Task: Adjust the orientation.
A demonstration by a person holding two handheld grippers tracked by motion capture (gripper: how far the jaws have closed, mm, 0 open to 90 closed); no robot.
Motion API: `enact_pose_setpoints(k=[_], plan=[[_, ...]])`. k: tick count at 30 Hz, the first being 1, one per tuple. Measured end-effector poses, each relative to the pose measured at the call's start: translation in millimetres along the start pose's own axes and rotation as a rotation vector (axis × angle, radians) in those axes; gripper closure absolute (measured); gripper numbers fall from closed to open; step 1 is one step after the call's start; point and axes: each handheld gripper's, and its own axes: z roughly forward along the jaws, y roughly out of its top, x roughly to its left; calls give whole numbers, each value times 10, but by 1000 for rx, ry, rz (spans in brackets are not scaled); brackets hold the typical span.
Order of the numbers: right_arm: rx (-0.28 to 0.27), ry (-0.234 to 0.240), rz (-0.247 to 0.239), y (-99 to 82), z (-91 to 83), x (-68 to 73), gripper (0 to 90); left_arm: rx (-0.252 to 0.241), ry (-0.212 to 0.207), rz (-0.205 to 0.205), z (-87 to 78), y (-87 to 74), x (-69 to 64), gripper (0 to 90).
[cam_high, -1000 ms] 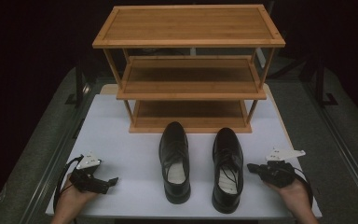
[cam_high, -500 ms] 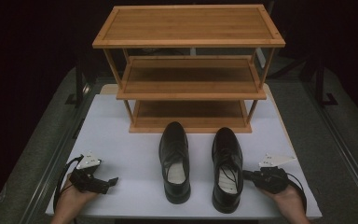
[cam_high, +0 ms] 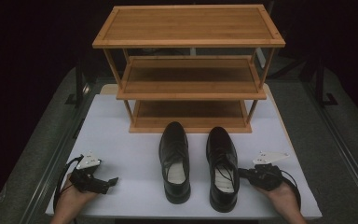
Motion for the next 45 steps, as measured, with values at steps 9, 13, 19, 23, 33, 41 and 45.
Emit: enact_pose_setpoints(k=[9, 13, 19, 23, 33, 41, 45], plan=[[5, 22, -10, 53, 60, 64, 898, 0, 0, 0, 0, 0, 0, 0], [12, 27, -21, 106, 114, 110, 898, 0, 0, 0, 0, 0, 0, 0], [16, 40, -37, 193, 212, 172, 898, 0, 0, 0, 0, 0, 0, 0], [22, 54, -59, 266, 292, 218, 898, 0, 0, 0, 0, 0, 0, 0], [30, 43, -106, 396, 424, 336, 899, 0, 0, -1, 1, 0, 1, 0], [19, 63, -110, 381, 446, 373, 898, 0, 0, -1, 1, 0, 1, 0], [16, 70, -119, 370, 435, 358, 895, 0, 0, 0, 0, 0, 0, 0]])
